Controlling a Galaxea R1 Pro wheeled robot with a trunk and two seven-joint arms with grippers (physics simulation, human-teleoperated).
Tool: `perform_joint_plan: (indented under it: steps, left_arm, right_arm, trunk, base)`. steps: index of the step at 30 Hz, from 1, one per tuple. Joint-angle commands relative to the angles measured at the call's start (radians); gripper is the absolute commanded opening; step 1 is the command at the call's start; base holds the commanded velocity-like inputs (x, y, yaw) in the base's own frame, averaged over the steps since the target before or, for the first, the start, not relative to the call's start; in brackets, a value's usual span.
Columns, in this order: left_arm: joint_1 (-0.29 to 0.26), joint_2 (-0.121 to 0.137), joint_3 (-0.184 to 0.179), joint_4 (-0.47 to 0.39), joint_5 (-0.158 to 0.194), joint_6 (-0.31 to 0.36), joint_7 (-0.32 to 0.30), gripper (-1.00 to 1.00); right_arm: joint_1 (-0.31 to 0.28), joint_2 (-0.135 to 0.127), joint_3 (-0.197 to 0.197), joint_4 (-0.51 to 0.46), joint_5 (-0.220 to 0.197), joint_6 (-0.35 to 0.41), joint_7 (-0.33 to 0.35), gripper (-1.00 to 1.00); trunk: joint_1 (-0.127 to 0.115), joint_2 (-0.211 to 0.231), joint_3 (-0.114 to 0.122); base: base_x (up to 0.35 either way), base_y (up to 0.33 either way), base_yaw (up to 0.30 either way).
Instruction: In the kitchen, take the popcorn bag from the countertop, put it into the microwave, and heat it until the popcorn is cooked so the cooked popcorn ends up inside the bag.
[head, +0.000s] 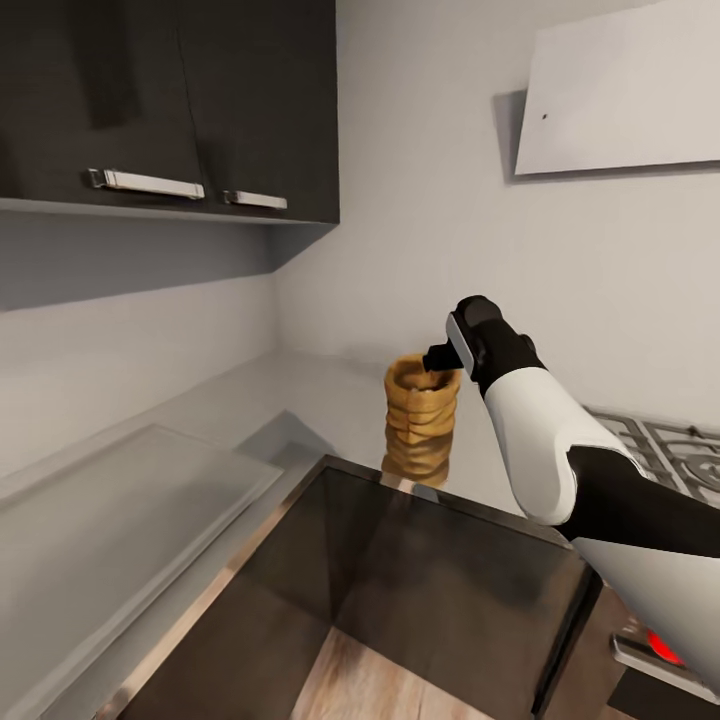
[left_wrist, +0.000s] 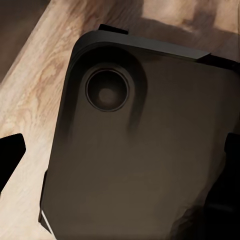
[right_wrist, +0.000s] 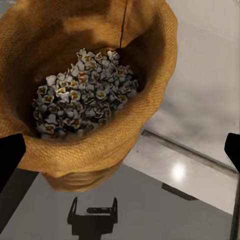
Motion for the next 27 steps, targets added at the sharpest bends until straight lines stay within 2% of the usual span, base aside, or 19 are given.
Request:
perform_joint_plan:
  steps: [1, 7, 11, 15, 17, 20, 27]
  left_arm:
    - [0.0, 0.0, 0.001, -0.001, 0.003, -0.002, 0.002, 1.0]
    - [0.0, 0.001, 0.001, -0.001, 0.003, -0.002, 0.002, 1.0]
    - [0.0, 0.001, 0.001, -0.001, 0.003, -0.002, 0.002, 1.0]
    - [0.0, 0.001, 0.001, -0.001, 0.003, -0.002, 0.002, 1.0]
    - [0.0, 0.001, 0.002, -0.001, 0.003, -0.002, 0.002, 1.0]
    - [0.0, 0.001, 0.002, -0.001, 0.003, -0.002, 0.003, 1.0]
    - [0.0, 0.001, 0.003, -0.003, 0.003, -0.002, 0.0, 1.0]
  right_arm:
    - [-0.001, 0.001, -0.007, -0.001, 0.0, 0.002, -0.005, 1.0]
    - [0.006, 0.001, -0.007, 0.003, -0.001, 0.002, -0.006, 1.0]
    - [0.013, 0.001, -0.007, 0.003, 0.0, 0.002, -0.008, 1.0]
    - [0.014, 0.001, -0.009, 0.003, 0.0, 0.002, -0.071, 1.0]
    - [0.015, 0.001, -0.036, 0.004, -0.002, 0.002, -0.104, 1.0]
    - [0.015, 0.001, -0.091, 0.004, -0.002, 0.002, -0.118, 1.0]
    - [0.02, 0.001, -0.116, 0.01, -0.006, 0.002, -0.121, 1.0]
  trunk:
    - [0.001, 0.0, -0.001]
    - [0.001, 0.0, -0.001]
    - [0.001, 0.0, -0.001]
    - [0.001, 0.0, -0.001]
    - [0.001, 0.0, -0.001]
    - [0.001, 0.0, -0.001]
    - [0.001, 0.0, -0.001]
  base:
    - [0.304, 0.0, 0.0]
    - [0.31, 0.0, 0.0]
    - [0.154, 0.0, 0.0]
    - [0.017, 0.0, 0.0]
    - [0.003, 0.0, 0.0]
    - [0.0, 0.0, 0.0]
    - [0.0, 0.0, 0.0]
